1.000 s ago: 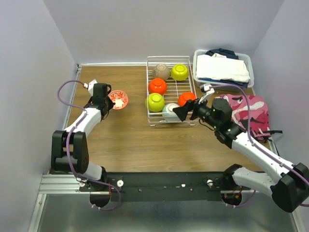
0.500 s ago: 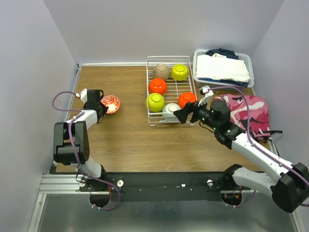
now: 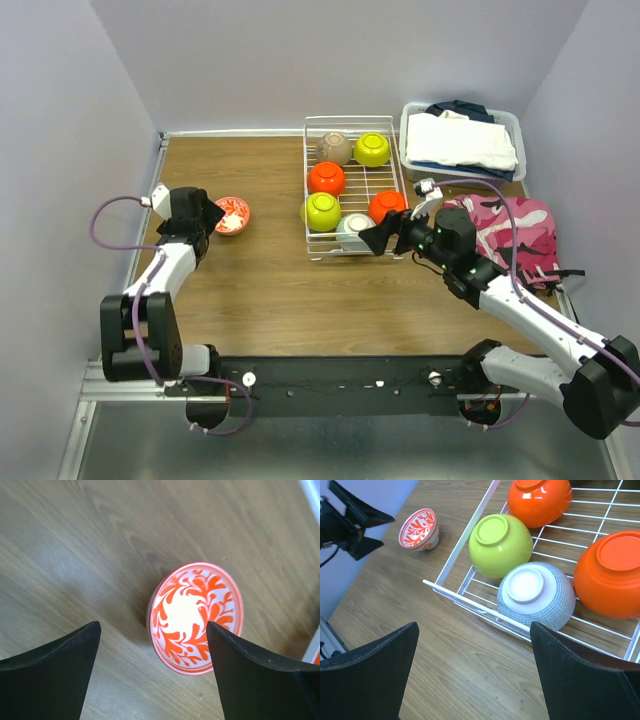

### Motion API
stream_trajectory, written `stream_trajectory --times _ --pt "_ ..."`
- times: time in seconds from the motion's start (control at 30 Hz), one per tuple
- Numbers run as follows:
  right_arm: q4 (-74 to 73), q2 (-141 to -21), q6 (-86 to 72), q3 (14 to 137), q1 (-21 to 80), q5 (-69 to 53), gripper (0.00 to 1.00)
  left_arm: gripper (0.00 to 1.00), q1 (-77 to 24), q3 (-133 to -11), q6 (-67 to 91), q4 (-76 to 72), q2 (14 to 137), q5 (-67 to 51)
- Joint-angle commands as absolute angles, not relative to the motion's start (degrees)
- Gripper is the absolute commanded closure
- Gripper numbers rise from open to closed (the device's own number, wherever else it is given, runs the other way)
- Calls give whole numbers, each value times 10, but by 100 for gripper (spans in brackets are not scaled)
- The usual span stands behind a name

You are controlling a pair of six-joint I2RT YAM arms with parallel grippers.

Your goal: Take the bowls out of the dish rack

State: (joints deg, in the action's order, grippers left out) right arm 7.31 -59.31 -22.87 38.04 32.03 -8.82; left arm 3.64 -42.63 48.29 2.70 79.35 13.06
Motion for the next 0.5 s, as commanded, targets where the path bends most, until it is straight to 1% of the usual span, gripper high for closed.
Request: stream_trajectory --times 0.0,0.13,0.2,0.23,0.3,0.33,0.37,0.43,0.47 --pt "46 -611 -276 423 322 -29 0 1 36 -458 433 66 708 206" --pt "2 -648 -237 488 322 -28 0 1 35 -489 379 92 648 199" --pt "-43 -663 -217 517 322 -4 0 1 35 -506 351 99 629 186" --pt "-56 -678 -211 546 322 9 0 1 34 -511 314 109 620 176" --pt "-84 -694 -199 569 322 35 0 1 30 -536 277 128 615 140" --pt "-90 -700 -197 578 322 41 0 1 26 -541 233 143 615 129" --pt "-95 -716 -196 596 322 49 0 1 16 -549 216 150 610 105" --pt "-107 -735 -193 609 322 54 0 1 1 -548 181 162 597 102" --pt "-110 -754 -194 624 322 55 0 1 -35 -540 163 161 591 112"
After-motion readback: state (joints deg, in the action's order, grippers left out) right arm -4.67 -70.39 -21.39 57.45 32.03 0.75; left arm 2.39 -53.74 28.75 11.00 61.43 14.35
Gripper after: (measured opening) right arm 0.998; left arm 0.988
